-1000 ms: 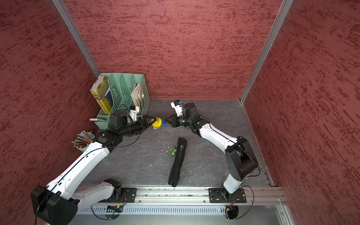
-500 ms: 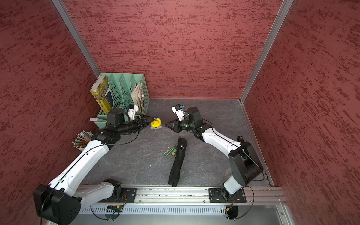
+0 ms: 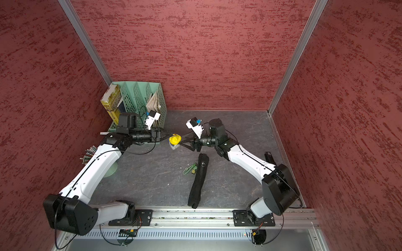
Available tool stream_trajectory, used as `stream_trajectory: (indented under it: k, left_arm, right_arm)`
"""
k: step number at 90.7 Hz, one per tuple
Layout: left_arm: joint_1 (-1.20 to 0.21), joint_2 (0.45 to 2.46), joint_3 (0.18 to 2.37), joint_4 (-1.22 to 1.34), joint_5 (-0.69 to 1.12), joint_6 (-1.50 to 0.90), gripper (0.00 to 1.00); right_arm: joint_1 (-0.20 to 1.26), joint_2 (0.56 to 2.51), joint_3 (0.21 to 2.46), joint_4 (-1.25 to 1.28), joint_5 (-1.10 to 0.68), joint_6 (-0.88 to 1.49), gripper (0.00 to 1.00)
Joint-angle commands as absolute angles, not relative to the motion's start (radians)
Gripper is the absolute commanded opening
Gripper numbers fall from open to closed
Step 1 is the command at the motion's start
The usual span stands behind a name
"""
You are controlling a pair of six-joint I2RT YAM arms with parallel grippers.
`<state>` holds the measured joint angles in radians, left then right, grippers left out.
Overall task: Remove the decoration from the bag
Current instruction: Place the decoration item at the center of the board.
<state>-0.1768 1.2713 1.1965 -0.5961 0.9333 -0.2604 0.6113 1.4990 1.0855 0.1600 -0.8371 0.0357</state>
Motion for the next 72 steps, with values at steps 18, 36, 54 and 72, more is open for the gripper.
stream_trajectory:
  k: [18, 36, 54, 72]
  left_arm:
    - [-0.221, 1.291, 1.221, -0.691, 1.009, -0.132, 0.68]
    - [-0.243, 1.302, 1.207, -0.667, 1.000, -0.157, 0.68]
    - [-0.253, 1.301, 1.198, -0.621, 0.995, -0.201, 0.68]
    - [-0.261, 1.301, 1.203, -0.608, 1.000, -0.212, 0.68]
  right_arm:
    - [0.635, 1.440, 1.091, 0.206, -0.653, -0.126, 0.55]
    - [0.650, 1.427, 1.094, 0.230, -0.737, -0.126, 0.52]
    - [0.668, 1.430, 1.096, 0.223, -0.809, -0.136, 0.46]
    - [0.674, 1.436, 1.106, 0.196, -0.849, -0.156, 0.45]
